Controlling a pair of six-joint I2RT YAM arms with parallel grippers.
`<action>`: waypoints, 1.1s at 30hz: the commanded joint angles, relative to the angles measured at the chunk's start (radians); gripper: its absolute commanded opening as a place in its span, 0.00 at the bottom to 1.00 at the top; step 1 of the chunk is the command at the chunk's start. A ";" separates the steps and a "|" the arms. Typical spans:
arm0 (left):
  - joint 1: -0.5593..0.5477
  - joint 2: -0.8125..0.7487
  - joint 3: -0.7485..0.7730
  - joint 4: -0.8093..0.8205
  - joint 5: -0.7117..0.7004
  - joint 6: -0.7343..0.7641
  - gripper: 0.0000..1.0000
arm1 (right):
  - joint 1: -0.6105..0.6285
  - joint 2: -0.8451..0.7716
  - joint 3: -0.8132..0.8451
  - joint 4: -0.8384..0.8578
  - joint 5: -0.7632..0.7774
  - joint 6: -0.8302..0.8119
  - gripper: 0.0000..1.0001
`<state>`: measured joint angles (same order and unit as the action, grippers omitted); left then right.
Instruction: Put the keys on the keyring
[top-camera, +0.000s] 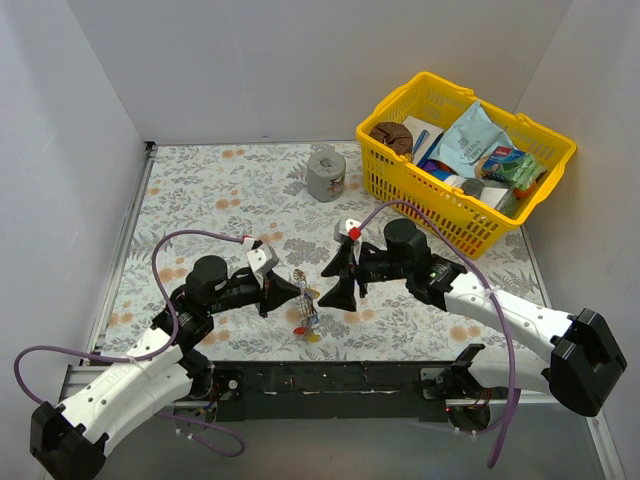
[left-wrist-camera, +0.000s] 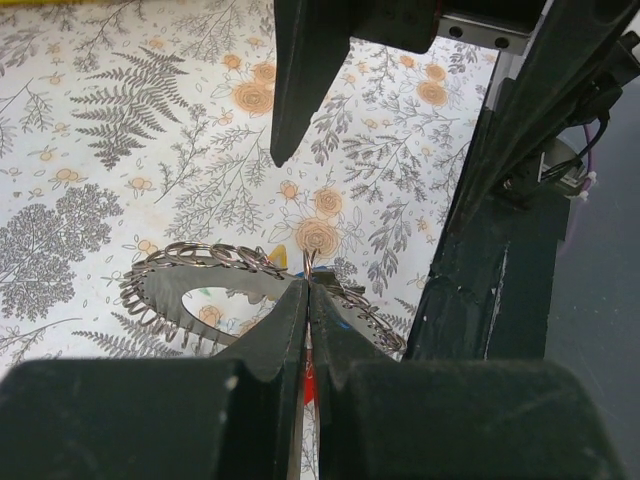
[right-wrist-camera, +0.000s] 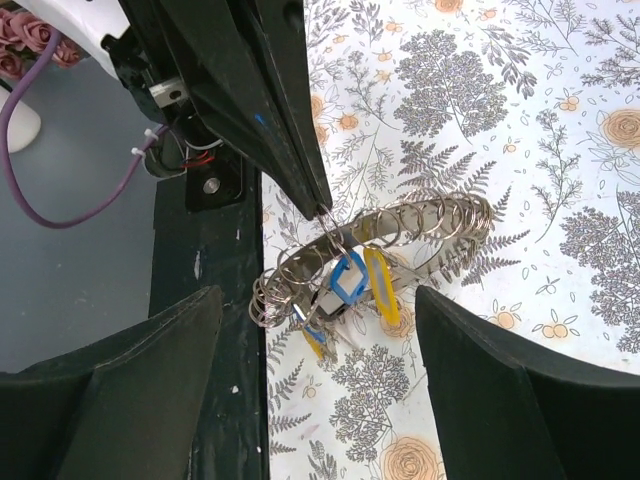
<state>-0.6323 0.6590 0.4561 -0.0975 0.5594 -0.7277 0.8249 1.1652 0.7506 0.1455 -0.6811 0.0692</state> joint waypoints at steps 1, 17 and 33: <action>-0.001 -0.050 -0.016 0.084 0.066 0.022 0.00 | -0.001 -0.044 -0.040 0.158 -0.021 -0.051 0.84; -0.003 -0.081 -0.050 0.145 0.168 0.042 0.00 | 0.019 0.053 -0.025 0.307 -0.195 -0.009 0.58; -0.003 -0.081 -0.048 0.145 0.168 0.036 0.00 | 0.031 0.106 -0.023 0.313 -0.189 0.004 0.42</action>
<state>-0.6323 0.5934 0.4011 -0.0135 0.7090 -0.6960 0.8513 1.2575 0.7017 0.4152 -0.8490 0.0692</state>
